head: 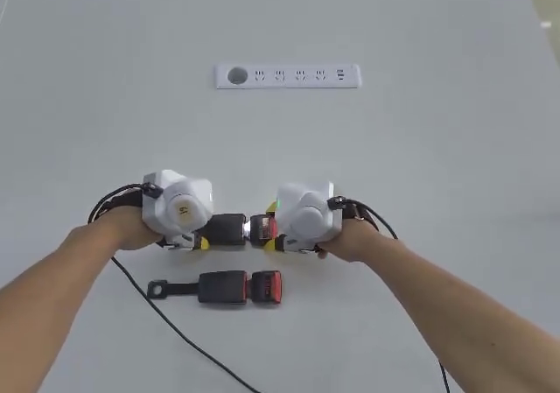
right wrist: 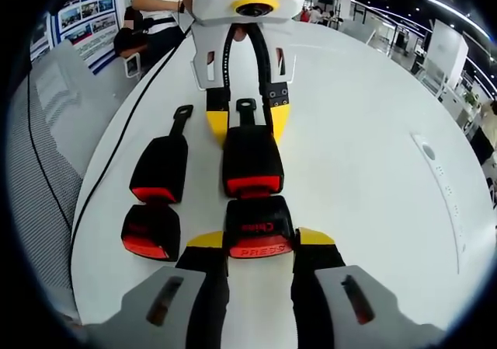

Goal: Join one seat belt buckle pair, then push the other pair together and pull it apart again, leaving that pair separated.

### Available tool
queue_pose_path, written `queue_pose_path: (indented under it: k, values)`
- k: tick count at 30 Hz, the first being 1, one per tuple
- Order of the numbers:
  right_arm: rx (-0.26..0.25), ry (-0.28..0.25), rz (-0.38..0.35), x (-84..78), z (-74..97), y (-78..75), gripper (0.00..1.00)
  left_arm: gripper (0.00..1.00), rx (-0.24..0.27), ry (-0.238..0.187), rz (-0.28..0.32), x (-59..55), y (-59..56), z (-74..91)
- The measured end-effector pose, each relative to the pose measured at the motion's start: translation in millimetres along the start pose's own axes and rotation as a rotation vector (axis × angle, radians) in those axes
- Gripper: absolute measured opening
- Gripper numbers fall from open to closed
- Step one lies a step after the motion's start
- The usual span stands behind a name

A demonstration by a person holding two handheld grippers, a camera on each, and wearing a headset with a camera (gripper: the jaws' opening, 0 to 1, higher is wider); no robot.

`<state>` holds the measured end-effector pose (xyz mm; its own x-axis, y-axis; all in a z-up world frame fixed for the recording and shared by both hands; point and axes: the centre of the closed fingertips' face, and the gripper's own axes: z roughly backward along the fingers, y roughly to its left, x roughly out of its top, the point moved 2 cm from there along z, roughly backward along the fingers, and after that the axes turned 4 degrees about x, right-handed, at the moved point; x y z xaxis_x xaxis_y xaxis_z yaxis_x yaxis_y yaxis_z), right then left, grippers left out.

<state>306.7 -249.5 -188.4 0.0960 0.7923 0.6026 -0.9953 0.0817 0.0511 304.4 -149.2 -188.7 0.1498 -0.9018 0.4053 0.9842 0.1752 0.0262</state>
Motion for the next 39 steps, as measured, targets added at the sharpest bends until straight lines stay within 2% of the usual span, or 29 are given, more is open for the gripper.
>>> queue_pose_path:
  k: [6, 12, 22, 30, 35, 39]
  values:
    - [-0.001, 0.011, 0.004, -0.8, -1.2, -0.5, 0.28, 0.27, 0.000, 0.013, -0.008, -0.3, 1.0, -1.4]
    - [-0.001, 0.021, 0.022, -1.4, -2.0, -1.0, 0.28, 0.28, 0.007, 0.012, 0.007, -1.6, 1.6, -2.3]
    - [0.018, 0.033, 0.037, -5.6, -0.5, -1.7, 0.29, 0.29, -0.005, 0.091, -0.020, 1.6, 0.6, -2.7]
    - [0.027, 0.074, 0.054, -16.2, 13.6, -2.0, 0.29, 0.29, 0.002, 0.102, -0.023, 2.5, -0.3, -0.7]
    - [0.035, 0.067, 0.057, -15.9, 11.7, -2.5, 0.29, 0.30, 0.005, 0.120, -0.030, 4.8, -2.7, 2.1]
    - [0.040, 0.066, 0.061, -17.2, 9.8, -2.7, 0.29, 0.30, 0.006, 0.118, -0.027, 4.9, -1.4, 4.6]
